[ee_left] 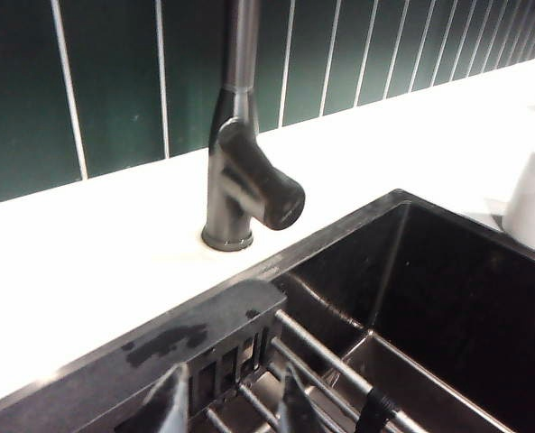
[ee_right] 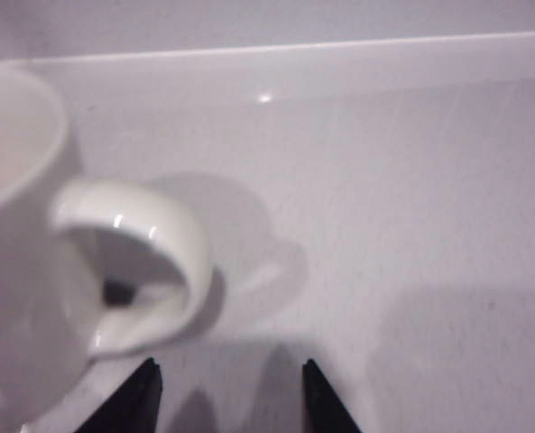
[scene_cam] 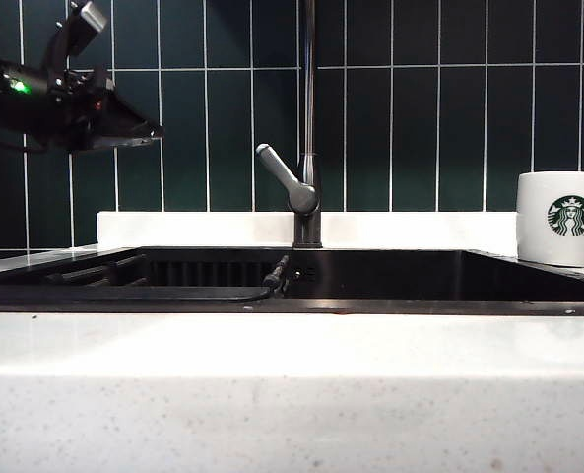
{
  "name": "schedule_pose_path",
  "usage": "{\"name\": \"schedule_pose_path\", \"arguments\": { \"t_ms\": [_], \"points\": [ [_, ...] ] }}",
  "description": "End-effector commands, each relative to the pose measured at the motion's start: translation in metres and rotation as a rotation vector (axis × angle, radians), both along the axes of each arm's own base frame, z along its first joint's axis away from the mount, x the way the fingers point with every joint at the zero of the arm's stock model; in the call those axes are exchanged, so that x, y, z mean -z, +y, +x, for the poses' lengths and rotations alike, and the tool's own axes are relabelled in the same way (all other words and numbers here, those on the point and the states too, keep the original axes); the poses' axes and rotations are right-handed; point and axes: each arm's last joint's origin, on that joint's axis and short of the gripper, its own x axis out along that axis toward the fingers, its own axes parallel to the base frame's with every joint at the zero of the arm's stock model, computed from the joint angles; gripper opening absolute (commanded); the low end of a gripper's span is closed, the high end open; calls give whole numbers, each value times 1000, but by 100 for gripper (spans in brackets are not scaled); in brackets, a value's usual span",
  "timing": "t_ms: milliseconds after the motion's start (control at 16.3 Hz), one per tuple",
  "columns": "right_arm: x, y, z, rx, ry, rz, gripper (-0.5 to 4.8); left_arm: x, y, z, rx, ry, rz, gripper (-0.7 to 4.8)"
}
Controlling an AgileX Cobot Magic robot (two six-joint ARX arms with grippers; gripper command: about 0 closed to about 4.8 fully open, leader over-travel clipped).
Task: Pick up the mug next to the sink, go to the faucet to get some water, pour the water into the sink, and finally put the mug back to its place.
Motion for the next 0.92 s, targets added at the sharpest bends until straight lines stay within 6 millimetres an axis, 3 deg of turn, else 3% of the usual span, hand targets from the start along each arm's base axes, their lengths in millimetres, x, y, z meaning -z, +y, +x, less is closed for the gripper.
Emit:
{"name": "schedule_pose_path", "arguments": {
  "t_ms": [61,368,919],
  "points": [
    [-10,-4,19,-63,-61,10,212,0,-1,2,36,-11,-2,125],
    [-15,-7,44,-63,-64,9,212,5,-2,3,60,17,-5,125],
    [-7,-21,45,-36,-27,-35,211,5,-5,2,88,28,-9,124]
  ]
}}
